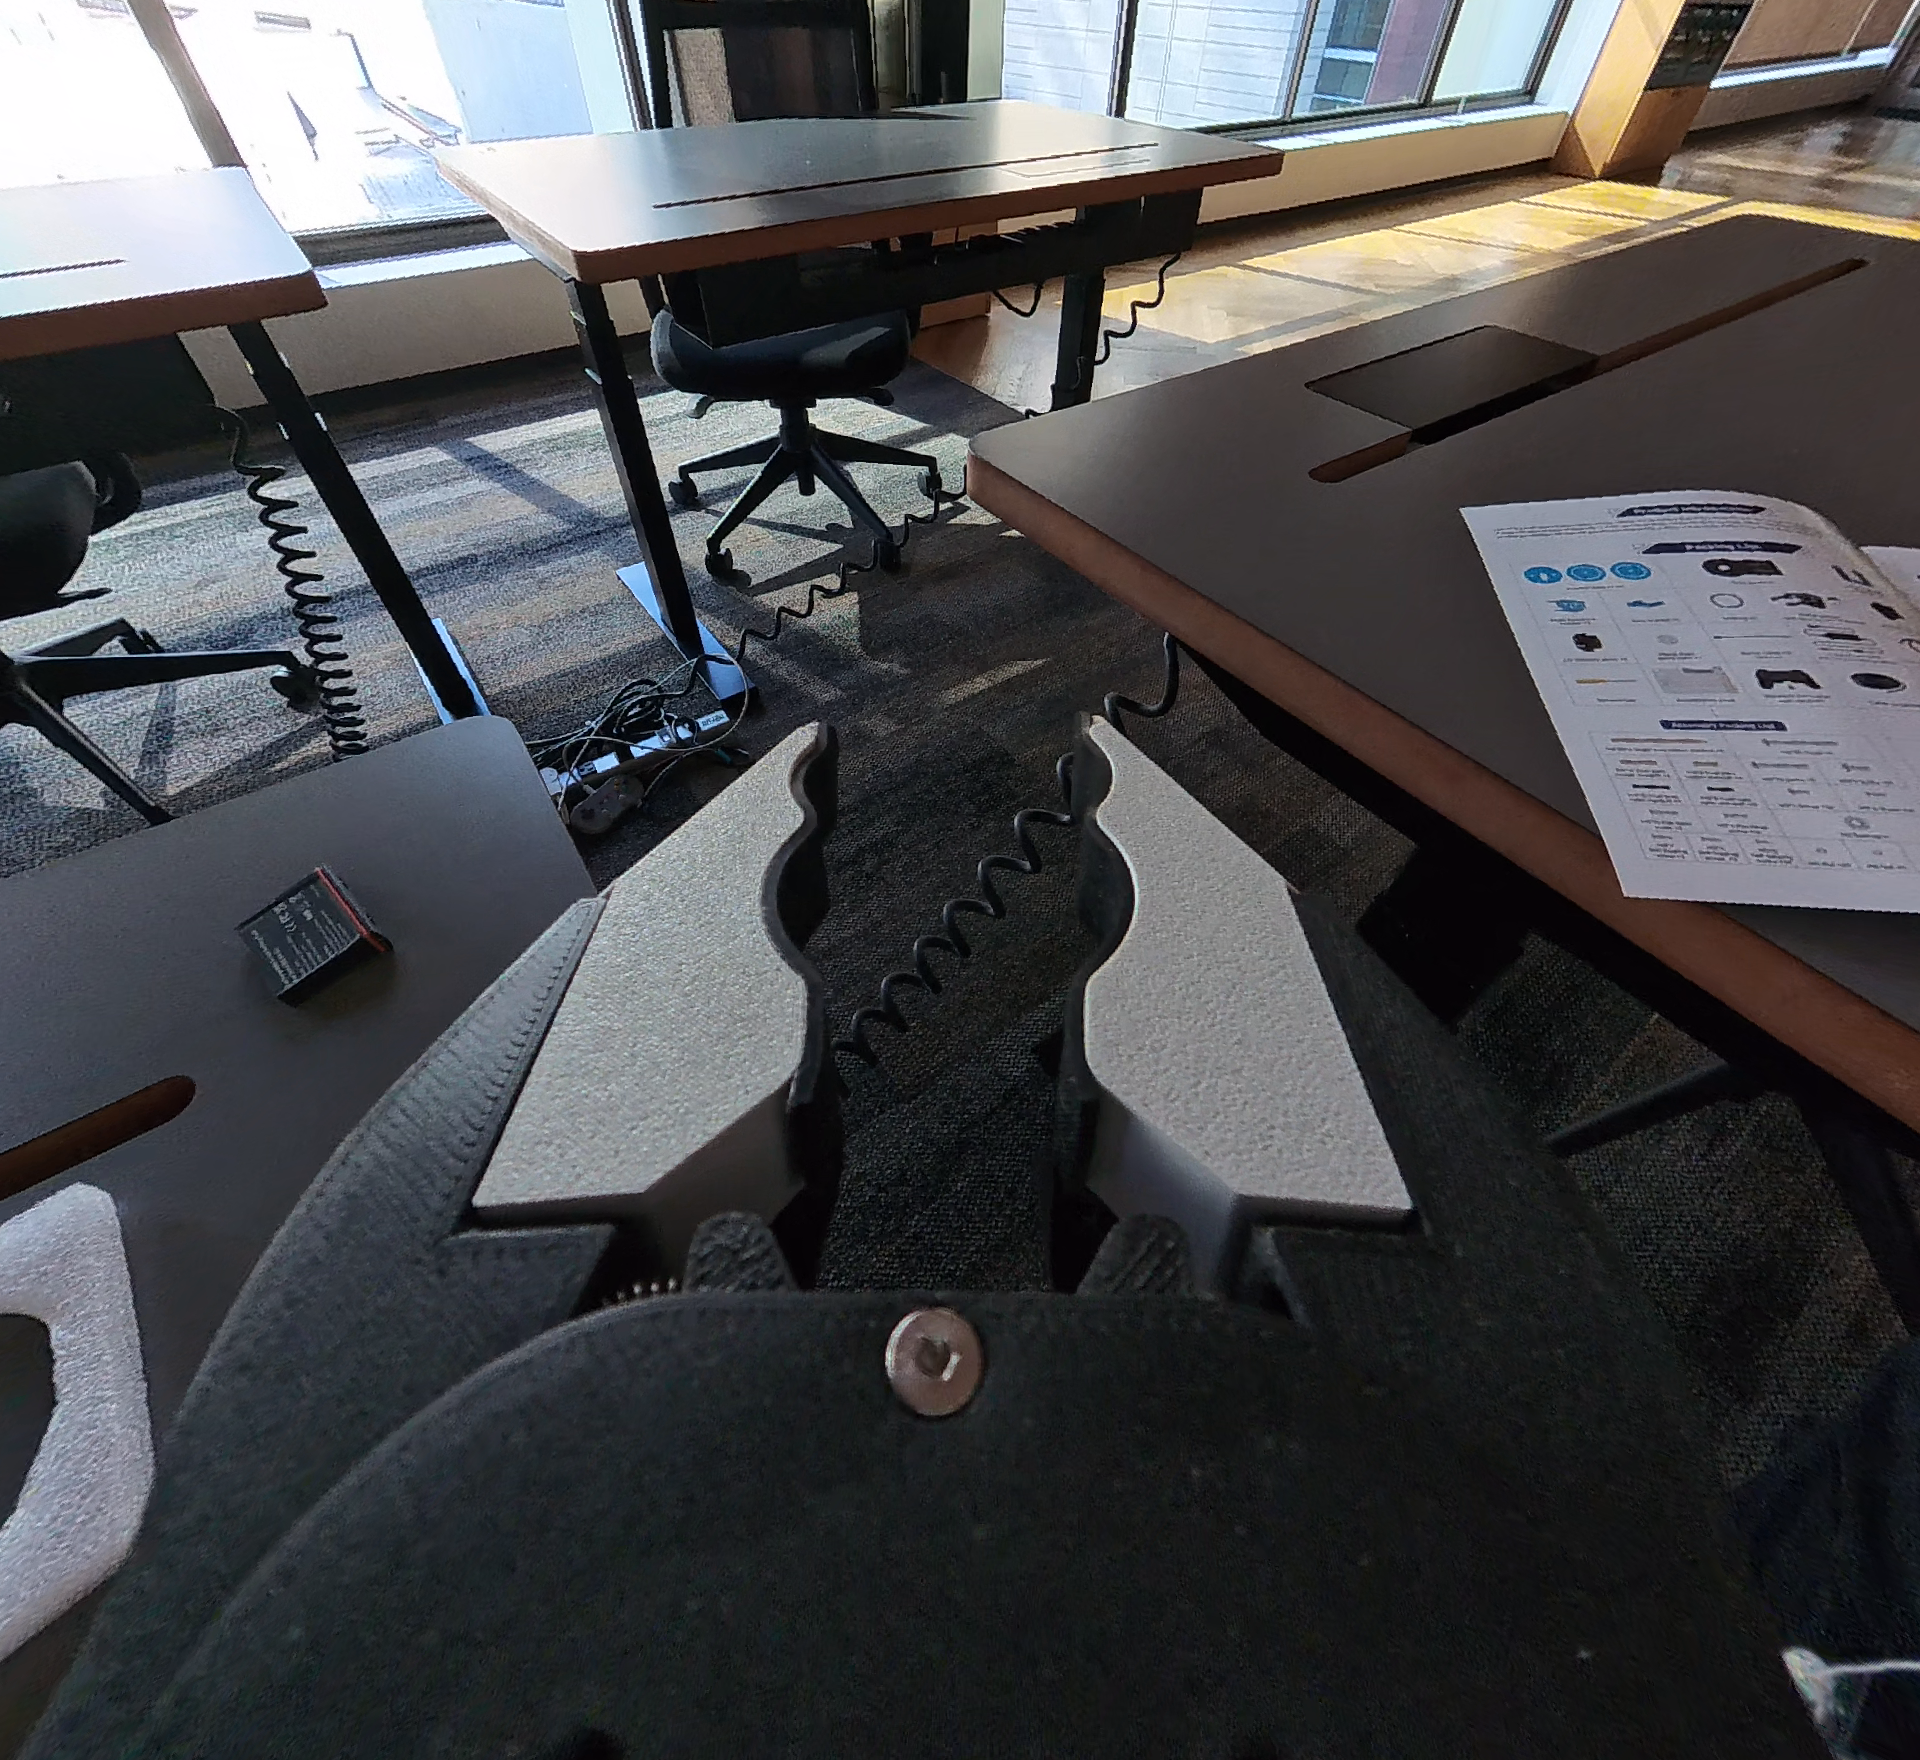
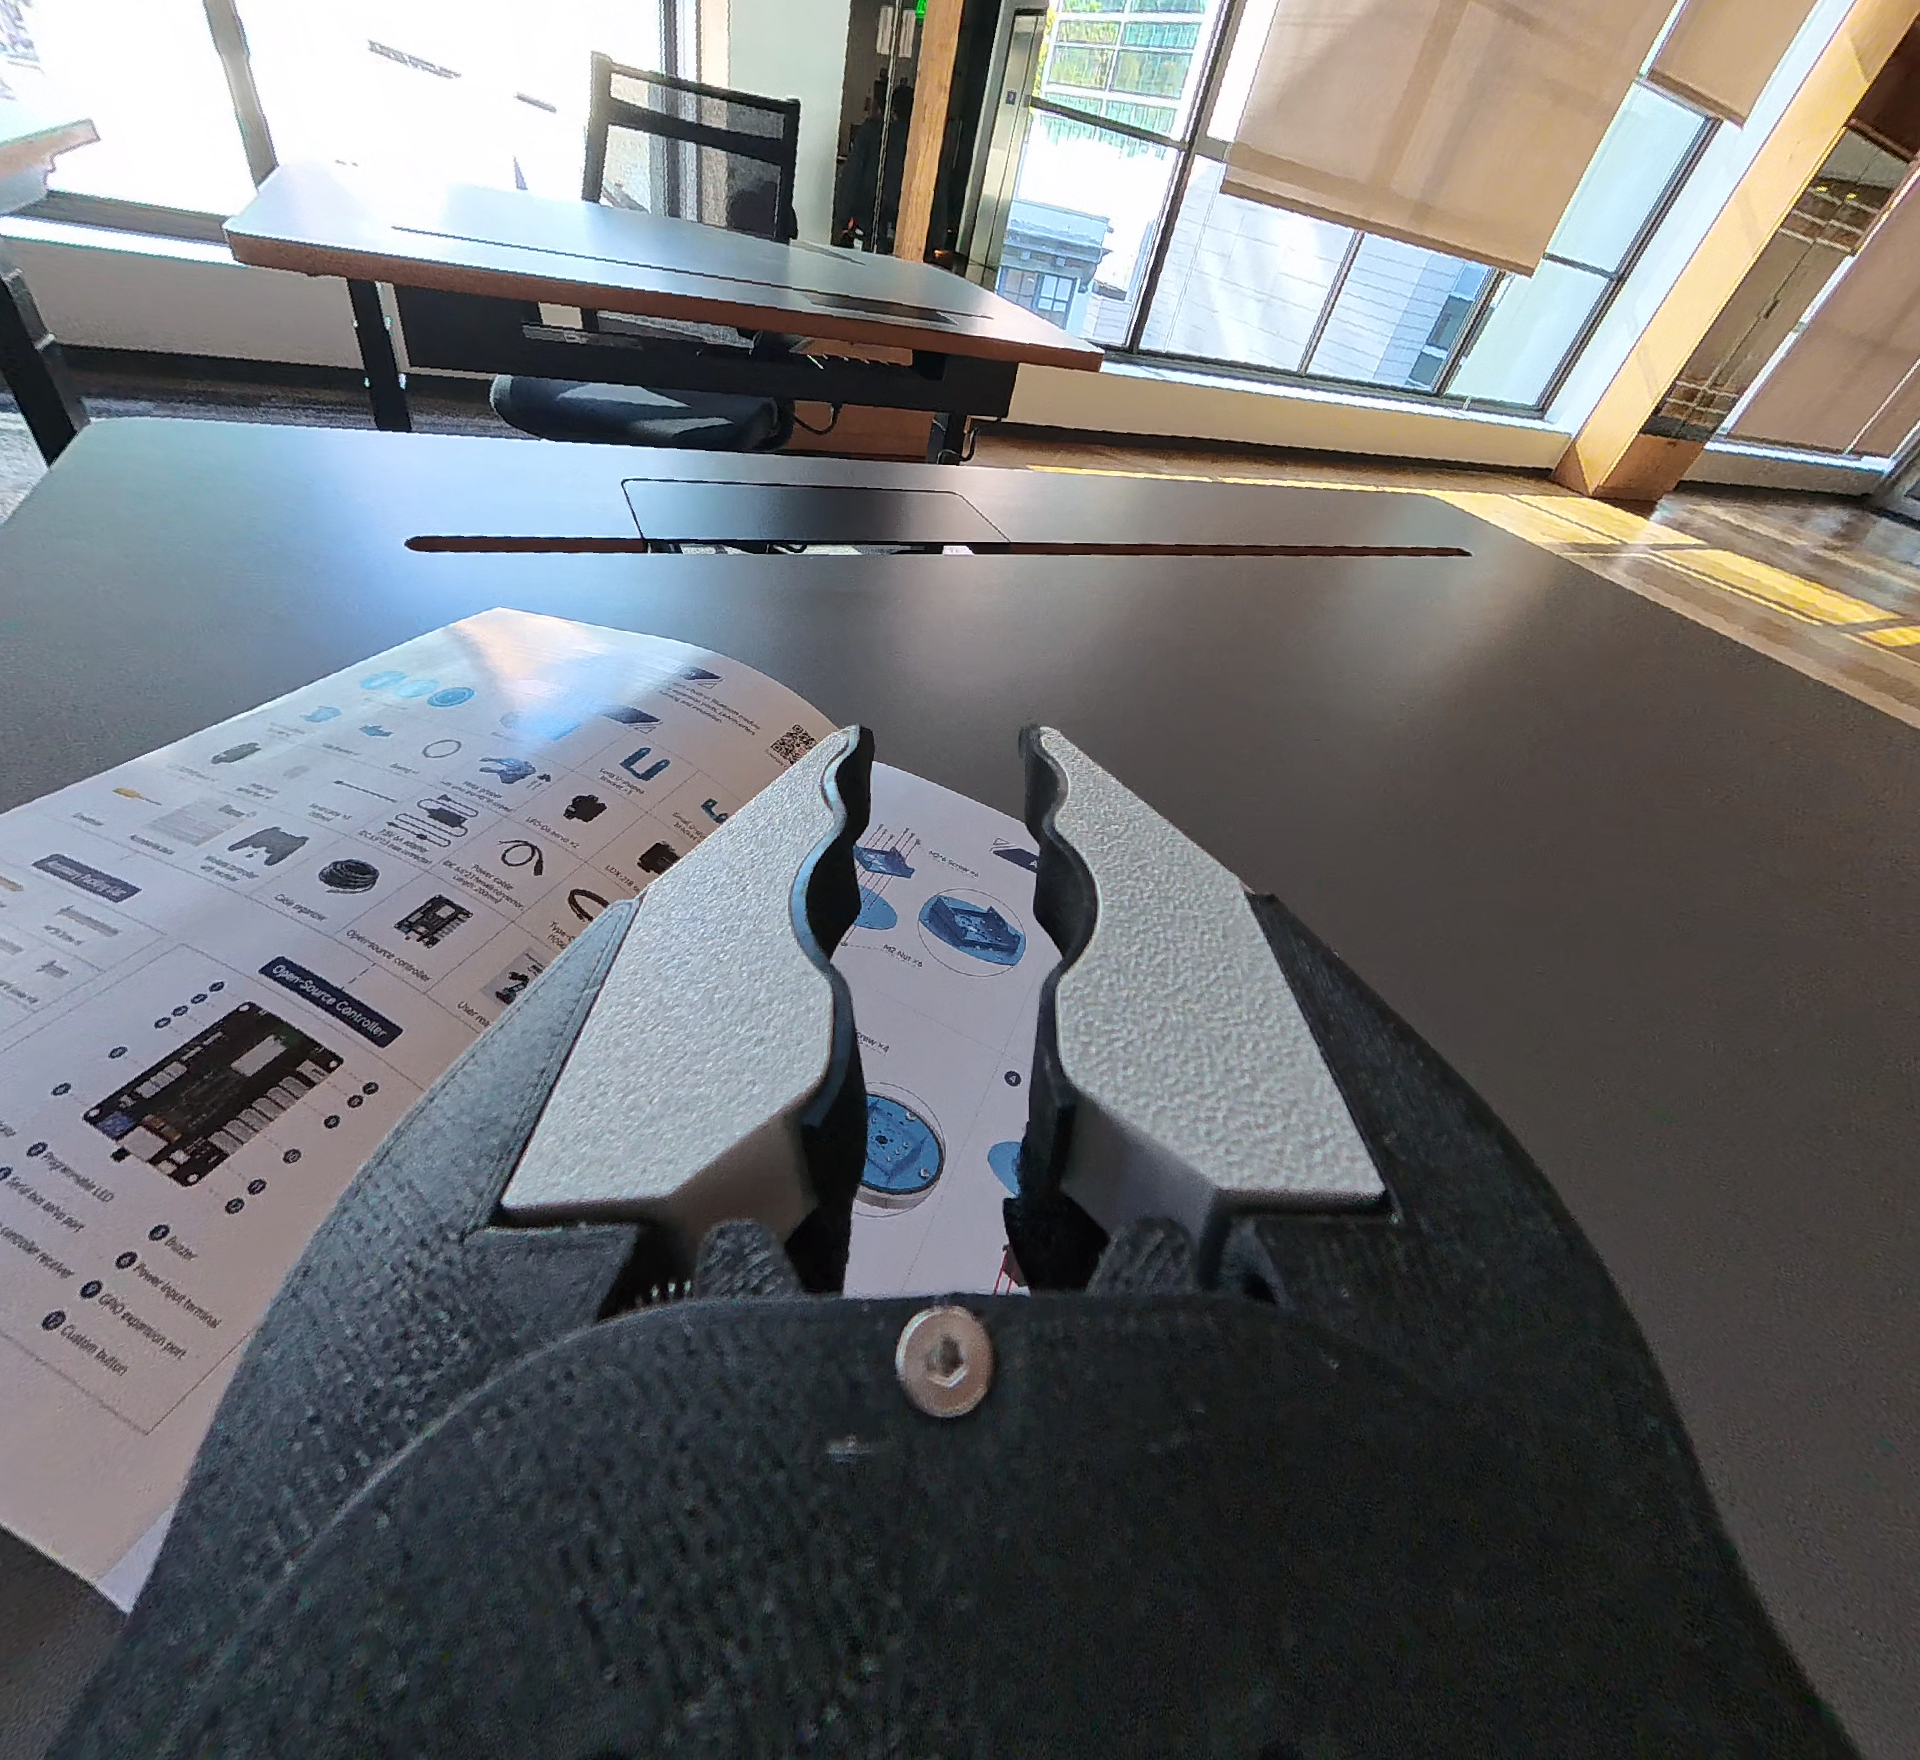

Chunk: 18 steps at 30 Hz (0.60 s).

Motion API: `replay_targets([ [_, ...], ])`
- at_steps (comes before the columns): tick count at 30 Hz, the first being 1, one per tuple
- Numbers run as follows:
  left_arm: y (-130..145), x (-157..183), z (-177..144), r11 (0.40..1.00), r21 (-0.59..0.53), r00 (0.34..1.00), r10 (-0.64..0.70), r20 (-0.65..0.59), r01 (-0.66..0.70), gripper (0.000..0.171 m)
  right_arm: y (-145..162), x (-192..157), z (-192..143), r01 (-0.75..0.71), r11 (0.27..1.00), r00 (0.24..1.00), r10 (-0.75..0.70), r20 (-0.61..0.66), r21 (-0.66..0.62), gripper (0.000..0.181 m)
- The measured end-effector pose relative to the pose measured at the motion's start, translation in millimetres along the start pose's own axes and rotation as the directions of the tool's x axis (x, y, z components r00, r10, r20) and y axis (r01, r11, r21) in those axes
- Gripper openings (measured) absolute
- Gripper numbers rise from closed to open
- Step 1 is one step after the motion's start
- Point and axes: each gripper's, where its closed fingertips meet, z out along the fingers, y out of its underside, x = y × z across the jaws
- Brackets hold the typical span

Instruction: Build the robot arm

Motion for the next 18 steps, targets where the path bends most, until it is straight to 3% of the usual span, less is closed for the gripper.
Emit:
replay_targets([
  [18,0.4,1.4,1.0,1.000,0.001,1.000,0.014,-0.004,-0.014,0.044,0.3,1.8,-0.7,0.004,1.000,1.000,-0.004,-0.011,-0.001,0.026],
])
